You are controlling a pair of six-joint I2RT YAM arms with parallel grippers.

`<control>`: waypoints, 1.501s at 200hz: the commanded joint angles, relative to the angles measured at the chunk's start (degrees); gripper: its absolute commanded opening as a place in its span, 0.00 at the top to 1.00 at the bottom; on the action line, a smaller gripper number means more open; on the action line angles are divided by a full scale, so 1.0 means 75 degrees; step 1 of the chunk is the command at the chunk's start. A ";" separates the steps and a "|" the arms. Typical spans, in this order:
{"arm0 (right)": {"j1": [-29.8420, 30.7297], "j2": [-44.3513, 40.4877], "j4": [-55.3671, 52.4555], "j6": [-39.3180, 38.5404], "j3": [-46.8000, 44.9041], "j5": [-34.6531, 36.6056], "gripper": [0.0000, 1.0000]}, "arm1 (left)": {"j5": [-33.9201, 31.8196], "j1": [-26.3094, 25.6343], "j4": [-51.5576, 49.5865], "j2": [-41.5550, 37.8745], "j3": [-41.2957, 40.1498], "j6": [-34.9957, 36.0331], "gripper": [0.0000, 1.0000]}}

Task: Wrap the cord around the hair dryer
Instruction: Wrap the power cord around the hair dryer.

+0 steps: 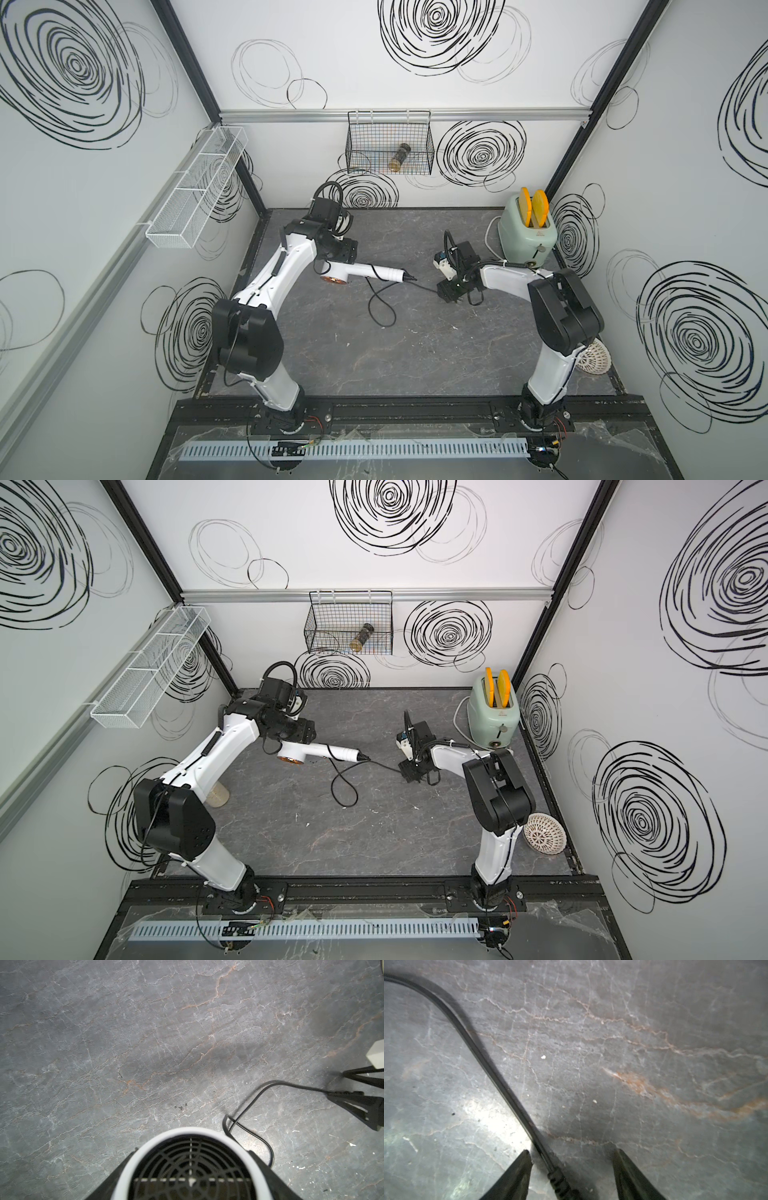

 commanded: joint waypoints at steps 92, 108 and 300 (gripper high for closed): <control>0.0340 0.0140 -0.1149 0.0328 -0.0426 0.0424 0.69 | 0.0001 -0.0042 0.0059 -0.0272 0.0537 -0.0032 1.00; 0.0357 0.0204 -0.1123 0.0430 -0.0480 0.0430 0.77 | -0.0004 -0.0042 0.0097 -0.0271 0.0526 -0.0025 1.00; 0.1923 -0.5228 -0.1202 0.1159 0.0553 -0.3203 1.00 | -0.1537 -0.0182 0.3240 0.1265 0.0442 -0.1310 1.00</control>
